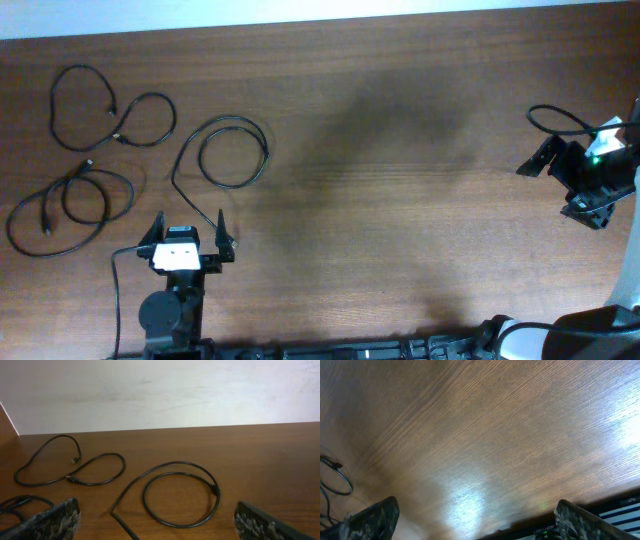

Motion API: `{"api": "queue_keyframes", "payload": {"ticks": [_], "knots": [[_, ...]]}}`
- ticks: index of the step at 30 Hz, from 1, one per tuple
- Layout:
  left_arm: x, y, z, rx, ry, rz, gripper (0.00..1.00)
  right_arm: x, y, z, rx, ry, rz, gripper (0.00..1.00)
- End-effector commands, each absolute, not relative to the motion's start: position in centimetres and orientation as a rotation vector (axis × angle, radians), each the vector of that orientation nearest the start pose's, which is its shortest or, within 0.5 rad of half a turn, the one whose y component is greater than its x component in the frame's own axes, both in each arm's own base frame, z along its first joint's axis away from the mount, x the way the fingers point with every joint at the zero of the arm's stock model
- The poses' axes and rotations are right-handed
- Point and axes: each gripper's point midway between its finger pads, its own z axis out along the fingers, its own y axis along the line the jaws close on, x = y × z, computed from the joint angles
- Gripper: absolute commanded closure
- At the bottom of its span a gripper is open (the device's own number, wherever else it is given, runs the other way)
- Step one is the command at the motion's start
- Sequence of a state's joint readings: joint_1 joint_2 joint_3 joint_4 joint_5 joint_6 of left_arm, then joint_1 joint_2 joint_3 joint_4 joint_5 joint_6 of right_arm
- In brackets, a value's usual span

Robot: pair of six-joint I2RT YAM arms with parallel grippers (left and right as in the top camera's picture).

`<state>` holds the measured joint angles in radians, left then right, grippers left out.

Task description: Untangle cables

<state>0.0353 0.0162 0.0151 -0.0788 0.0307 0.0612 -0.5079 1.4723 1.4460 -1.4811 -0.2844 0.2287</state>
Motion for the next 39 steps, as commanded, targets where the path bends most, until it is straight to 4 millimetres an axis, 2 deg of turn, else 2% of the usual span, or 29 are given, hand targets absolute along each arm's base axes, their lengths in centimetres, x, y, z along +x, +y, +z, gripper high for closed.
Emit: {"api": "queue_keyframes", "payload": {"ticks": [1,6,9,16,20,24,27,31,35,39], "knots": [[24.6,0.3,15.7,0.060,1.646,0.058,0.01,24.8,-8.5,19.9,1.054,2.791,0.393,0.01],[24.6,0.3,15.7,0.060,1.646,0.058,0.01,24.8,-8.5,19.9,1.053,2.789,0.393,0.01],[24.6,0.3,15.7,0.060,1.647,0.058,0.01,24.5,-8.3,20.7,1.035,2.762,0.381,0.02],[24.6,0.3,15.7,0.060,1.646,0.058,0.01,22.1,-7.0,25.8,0.917,2.573,0.308,0.01],[24.6,0.3,15.7,0.060,1.646,0.058,0.01,20.1,-5.4,28.8,0.813,2.459,0.268,0.02],[24.6,0.3,15.7,0.060,1.646,0.058,0.01,17.9,-1.2,31.4,0.560,2.383,0.293,0.01],[24.6,0.3,15.7,0.060,1.646,0.058,0.01,15.4,0.9,33.2,0.417,2.295,0.311,0.01],[24.6,0.3,15.7,0.060,1.646,0.058,0.01,11.4,2.0,35.1,0.333,2.131,0.280,0.02],[24.6,0.3,15.7,0.060,1.646,0.058,0.01,8.6,2.6,35.7,0.297,2.030,0.264,0.02],[24.6,0.3,15.7,0.060,1.646,0.058,0.01,6.8,2.9,36.2,0.239,1.959,0.228,0.02]]}}
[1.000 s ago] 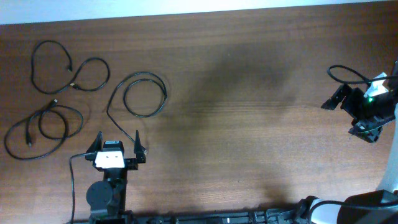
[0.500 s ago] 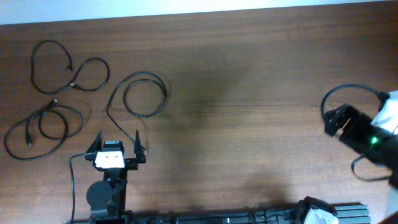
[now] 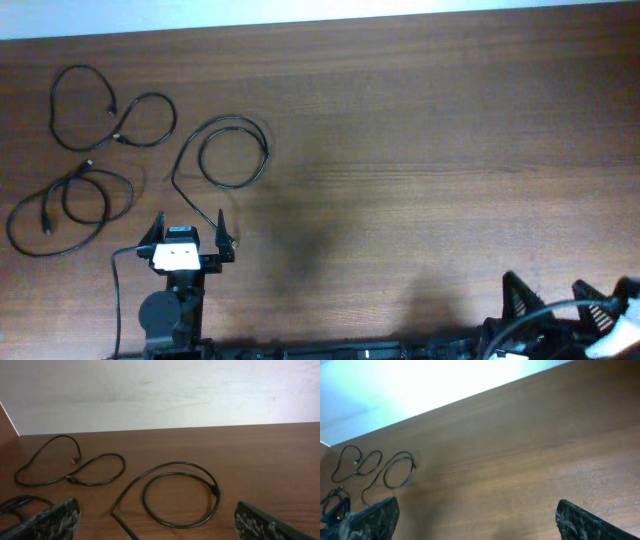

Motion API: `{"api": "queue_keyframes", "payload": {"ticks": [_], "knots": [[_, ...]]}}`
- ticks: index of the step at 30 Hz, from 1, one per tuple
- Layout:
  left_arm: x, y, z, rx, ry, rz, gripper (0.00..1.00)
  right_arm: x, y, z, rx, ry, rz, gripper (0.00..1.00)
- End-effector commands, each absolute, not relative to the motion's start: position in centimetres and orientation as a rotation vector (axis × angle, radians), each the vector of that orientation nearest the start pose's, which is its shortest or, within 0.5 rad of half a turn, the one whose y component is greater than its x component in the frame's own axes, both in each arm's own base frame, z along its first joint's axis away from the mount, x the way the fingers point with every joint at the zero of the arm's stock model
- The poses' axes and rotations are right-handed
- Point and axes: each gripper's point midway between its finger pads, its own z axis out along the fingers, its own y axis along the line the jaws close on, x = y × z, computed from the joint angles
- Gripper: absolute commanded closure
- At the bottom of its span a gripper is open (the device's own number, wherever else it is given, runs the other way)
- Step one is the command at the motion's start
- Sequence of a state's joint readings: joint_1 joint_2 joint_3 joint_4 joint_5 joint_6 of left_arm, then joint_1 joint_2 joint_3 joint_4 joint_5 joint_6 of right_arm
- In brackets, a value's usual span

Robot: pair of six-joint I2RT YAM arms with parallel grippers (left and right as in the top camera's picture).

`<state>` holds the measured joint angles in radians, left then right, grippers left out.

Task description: Untangle cables

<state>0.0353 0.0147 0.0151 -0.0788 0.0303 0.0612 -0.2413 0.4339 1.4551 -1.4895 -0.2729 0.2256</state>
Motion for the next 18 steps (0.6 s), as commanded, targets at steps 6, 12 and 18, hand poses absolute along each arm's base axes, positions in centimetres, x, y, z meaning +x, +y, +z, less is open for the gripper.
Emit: {"api": "queue_keyframes", "payload": {"ticks": [6,12,18], "knots": [[24.6,0.3,15.7,0.060,1.646,0.058,0.01,6.6,3.6,40.2,-0.124,1.631,0.079,0.02],[24.6,0.3,15.7,0.060,1.646,0.058,0.01,12.9,5.4,37.6,-0.298,1.343,0.137,0.02],[24.6,0.3,15.7,0.060,1.646,0.058,0.01,18.9,5.4,31.6,-0.310,1.337,0.179,0.02]]}}
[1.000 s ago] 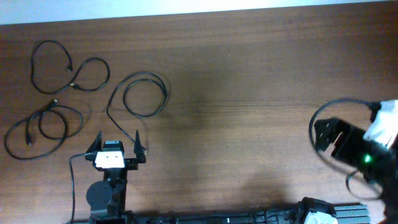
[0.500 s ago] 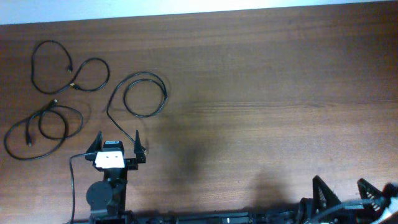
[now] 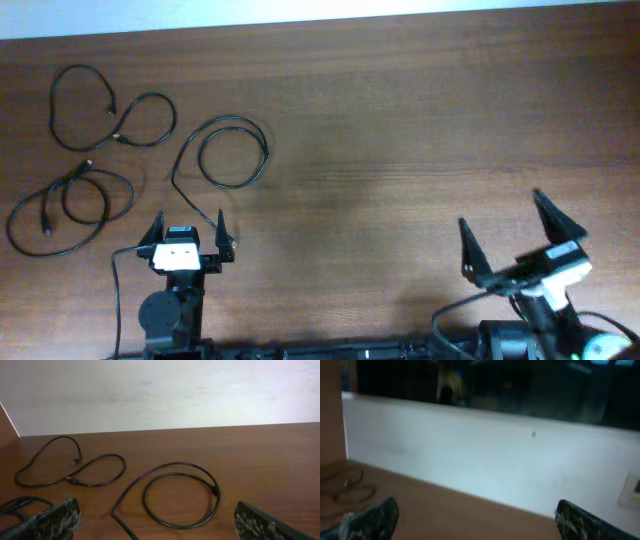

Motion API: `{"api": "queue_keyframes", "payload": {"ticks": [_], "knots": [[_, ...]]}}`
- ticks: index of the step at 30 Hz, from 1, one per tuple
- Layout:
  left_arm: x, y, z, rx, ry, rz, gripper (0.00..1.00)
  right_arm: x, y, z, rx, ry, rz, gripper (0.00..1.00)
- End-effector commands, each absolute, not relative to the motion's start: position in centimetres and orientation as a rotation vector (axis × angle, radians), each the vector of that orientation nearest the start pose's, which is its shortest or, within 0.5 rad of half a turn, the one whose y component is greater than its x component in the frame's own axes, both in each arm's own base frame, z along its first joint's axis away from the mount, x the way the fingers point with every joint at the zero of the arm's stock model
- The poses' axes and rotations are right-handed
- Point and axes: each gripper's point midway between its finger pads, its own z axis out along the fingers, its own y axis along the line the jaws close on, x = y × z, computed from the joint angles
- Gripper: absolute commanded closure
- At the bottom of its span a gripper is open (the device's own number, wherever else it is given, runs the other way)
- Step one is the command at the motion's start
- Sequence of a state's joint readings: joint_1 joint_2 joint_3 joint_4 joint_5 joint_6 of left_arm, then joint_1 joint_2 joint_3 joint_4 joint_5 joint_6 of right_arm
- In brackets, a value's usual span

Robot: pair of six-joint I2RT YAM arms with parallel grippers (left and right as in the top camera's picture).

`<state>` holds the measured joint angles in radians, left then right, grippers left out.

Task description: Untangle cables

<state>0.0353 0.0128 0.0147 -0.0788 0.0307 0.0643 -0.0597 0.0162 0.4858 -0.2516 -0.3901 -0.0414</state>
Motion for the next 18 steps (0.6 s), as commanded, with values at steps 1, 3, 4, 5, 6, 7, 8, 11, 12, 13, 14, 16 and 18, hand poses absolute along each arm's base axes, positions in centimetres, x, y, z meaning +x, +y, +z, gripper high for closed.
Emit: {"api": "queue_keyframes", "payload": {"ticks": [1,3,4,5,6,7,8,11,12,13,14,16,18], "knots": [[24.6,0.3,15.7,0.060,1.646,0.058,0.01,19.8,5.4,30.5,-0.306,1.330,0.179,0.02],[24.6,0.3,15.7,0.060,1.646,0.058,0.01,21.6,3.9,28.0,-0.142,1.374,0.217,0.02],[24.6,0.3,15.7,0.060,1.646,0.058,0.01,22.2,2.9,26.9,-0.034,1.398,0.241,0.01],[24.6,0.3,15.7,0.060,1.646,0.058,0.01,22.8,1.8,25.5,0.063,1.426,0.237,0.01],[24.6,0.3,15.7,0.060,1.646,0.058,0.01,23.1,1.6,24.7,0.079,1.441,0.222,0.01],[24.6,0.3,15.7,0.060,1.646,0.058,0.01,23.3,1.3,23.9,0.092,1.455,0.211,0.01],[24.6,0.3,15.7,0.060,1.646,0.058,0.01,23.7,1.3,22.5,0.094,1.478,0.203,0.01],[24.6,0.3,15.7,0.060,1.646,0.058,0.01,24.3,1.2,20.1,0.100,1.513,0.199,0.02],[24.6,0.3,15.7,0.060,1.646,0.058,0.01,24.4,1.2,19.7,0.098,1.519,0.196,0.01],[24.6,0.3,15.7,0.060,1.647,0.058,0.01,24.5,1.2,19.0,0.102,1.529,0.193,0.01],[24.6,0.3,15.7,0.060,1.646,0.058,0.01,24.6,1.2,18.6,0.103,1.536,0.191,0.01],[24.6,0.3,15.7,0.060,1.646,0.058,0.01,24.7,1.1,17.4,0.079,1.574,0.154,0.01],[24.6,0.3,15.7,0.060,1.647,0.058,0.01,24.6,1.1,16.6,0.045,1.606,0.117,0.01]]}}
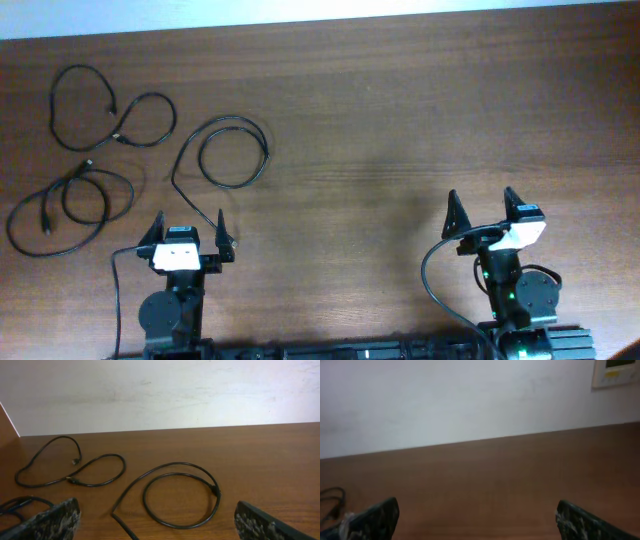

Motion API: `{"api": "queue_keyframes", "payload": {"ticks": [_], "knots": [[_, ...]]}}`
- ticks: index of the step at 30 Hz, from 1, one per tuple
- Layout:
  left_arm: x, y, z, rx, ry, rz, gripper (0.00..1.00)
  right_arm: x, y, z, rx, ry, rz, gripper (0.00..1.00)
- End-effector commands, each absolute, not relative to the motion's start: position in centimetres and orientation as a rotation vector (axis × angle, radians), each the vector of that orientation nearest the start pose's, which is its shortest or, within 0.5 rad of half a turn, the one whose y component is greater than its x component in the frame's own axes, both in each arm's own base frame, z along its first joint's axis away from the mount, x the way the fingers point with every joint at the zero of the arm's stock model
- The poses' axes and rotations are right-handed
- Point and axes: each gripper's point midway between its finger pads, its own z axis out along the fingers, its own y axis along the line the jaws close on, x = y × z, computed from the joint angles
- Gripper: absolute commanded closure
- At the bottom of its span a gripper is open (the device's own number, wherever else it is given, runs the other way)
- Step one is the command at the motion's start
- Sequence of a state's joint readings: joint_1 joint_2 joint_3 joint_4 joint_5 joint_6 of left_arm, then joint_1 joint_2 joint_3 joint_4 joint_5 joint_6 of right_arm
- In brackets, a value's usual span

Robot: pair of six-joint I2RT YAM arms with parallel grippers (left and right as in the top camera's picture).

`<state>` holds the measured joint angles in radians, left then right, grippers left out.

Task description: Untangle cables

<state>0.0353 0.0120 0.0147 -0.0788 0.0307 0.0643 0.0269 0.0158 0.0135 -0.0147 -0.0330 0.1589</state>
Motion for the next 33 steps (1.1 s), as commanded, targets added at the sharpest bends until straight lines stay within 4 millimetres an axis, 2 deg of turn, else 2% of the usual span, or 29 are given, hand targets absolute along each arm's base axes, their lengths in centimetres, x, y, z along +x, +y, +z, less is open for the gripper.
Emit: {"api": "queue_keyframes", "payload": {"ticks": [1,19,24,33], "knots": [[24.59,0.33,15.71,0.060,1.646,0.058,0.01,24.57,1.02,15.46,0.050,1.654,0.115,0.01],[24.59,0.33,15.70,0.060,1.647,0.058,0.01,24.58,0.88,15.42,-0.111,1.652,-0.046,0.02],[24.59,0.33,15.70,0.060,1.647,0.058,0.01,24.58,0.74,15.41,-0.009,1.656,0.036,0.02],[24.59,0.33,15.71,0.060,1.646,0.058,0.01,24.59,0.72,15.53,-0.013,1.651,0.030,0.01]]}}
